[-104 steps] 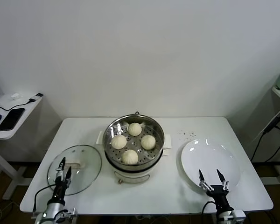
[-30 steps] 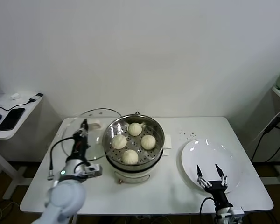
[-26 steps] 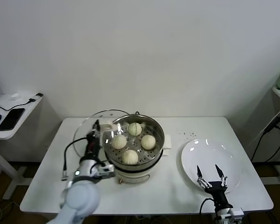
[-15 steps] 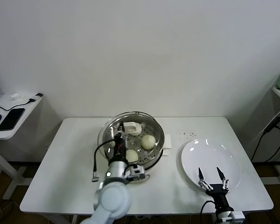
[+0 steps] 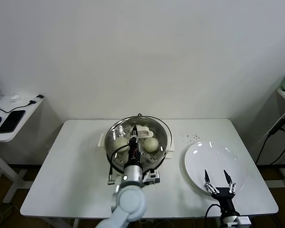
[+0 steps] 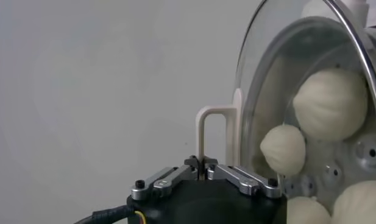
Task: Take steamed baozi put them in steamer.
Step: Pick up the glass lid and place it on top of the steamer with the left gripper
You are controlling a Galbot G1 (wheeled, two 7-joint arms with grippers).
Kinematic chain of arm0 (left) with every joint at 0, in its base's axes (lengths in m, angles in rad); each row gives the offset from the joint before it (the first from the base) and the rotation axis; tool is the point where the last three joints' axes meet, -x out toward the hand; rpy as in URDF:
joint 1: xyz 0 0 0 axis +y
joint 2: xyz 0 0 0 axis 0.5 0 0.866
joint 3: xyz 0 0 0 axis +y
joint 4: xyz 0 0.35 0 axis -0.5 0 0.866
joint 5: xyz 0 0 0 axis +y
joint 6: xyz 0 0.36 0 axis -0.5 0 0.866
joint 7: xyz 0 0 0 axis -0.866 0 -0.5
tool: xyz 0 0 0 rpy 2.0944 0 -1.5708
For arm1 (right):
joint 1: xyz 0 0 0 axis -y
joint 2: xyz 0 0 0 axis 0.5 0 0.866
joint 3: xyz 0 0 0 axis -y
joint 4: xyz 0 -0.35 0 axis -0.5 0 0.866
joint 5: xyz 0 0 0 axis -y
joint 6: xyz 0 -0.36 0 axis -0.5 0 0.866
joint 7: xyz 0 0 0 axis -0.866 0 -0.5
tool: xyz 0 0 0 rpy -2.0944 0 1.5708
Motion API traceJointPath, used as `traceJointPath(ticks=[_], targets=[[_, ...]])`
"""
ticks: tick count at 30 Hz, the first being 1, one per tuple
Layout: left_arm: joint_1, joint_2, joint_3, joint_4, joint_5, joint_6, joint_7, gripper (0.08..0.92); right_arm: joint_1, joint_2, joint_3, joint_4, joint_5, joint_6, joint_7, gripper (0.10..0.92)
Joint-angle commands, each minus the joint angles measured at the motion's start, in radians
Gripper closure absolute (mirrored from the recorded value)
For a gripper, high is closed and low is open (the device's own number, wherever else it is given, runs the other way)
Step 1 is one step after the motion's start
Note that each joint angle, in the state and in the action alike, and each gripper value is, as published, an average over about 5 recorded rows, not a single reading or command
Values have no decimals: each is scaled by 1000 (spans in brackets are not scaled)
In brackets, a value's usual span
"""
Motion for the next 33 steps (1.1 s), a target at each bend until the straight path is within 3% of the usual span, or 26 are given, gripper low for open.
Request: traceJointPath(ticks=[1, 22, 33], targets=[[-12, -2, -16, 65, -6, -11, -44, 867, -1, 3, 1, -1, -3, 10, 1, 203], [22, 20, -49, 60, -9, -36, -62, 858, -3, 15, 3, -10, -26, 34, -6, 203], [30, 39, -39, -43, -104, -38, -41, 568, -3, 16, 5, 4, -31, 22, -11, 203]])
